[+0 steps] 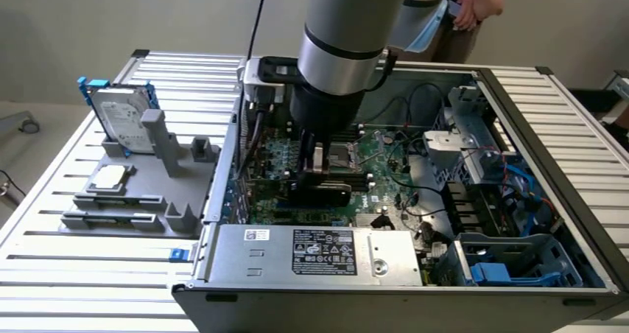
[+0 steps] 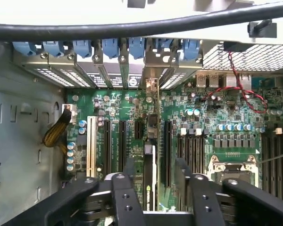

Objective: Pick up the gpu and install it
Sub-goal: 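Insert the gpu into the slot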

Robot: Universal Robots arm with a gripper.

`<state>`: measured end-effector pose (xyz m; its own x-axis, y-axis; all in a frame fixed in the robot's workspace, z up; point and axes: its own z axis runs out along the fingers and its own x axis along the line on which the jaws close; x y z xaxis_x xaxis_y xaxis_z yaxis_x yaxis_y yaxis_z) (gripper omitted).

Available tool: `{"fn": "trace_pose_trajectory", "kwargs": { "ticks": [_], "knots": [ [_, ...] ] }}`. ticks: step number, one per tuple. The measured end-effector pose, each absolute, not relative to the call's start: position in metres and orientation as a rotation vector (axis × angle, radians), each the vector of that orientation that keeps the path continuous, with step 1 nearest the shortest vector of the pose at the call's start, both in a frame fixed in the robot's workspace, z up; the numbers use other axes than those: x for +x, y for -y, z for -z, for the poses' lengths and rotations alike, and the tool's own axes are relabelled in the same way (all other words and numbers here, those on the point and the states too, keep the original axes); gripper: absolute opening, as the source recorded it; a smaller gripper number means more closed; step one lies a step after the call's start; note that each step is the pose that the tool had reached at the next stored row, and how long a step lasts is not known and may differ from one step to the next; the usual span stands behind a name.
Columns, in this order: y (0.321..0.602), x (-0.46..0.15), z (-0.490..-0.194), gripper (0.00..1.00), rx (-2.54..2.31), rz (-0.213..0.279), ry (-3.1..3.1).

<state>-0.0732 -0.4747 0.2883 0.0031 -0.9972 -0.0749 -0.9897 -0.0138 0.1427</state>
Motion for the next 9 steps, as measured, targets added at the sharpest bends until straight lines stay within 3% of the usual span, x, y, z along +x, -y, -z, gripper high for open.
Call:
{"fn": "trace_pose_trajectory", "kwargs": {
  "ticks": [2, 3, 4, 9],
  "knots": [
    [0.4746, -0.0731, -0.2909, 0.37, 2.19, 0.239, 2.171],
    [0.4745, -0.0731, -0.2912, 0.37, 2.19, 0.239, 2.171],
    [0.4745, -0.0731, -0.2912, 0.25, 2.19, 0.239, 2.171],
    [0.4736, -0.0732, -0.2903, 0.11, 2.191, 0.237, 2.172]
  ]
}}
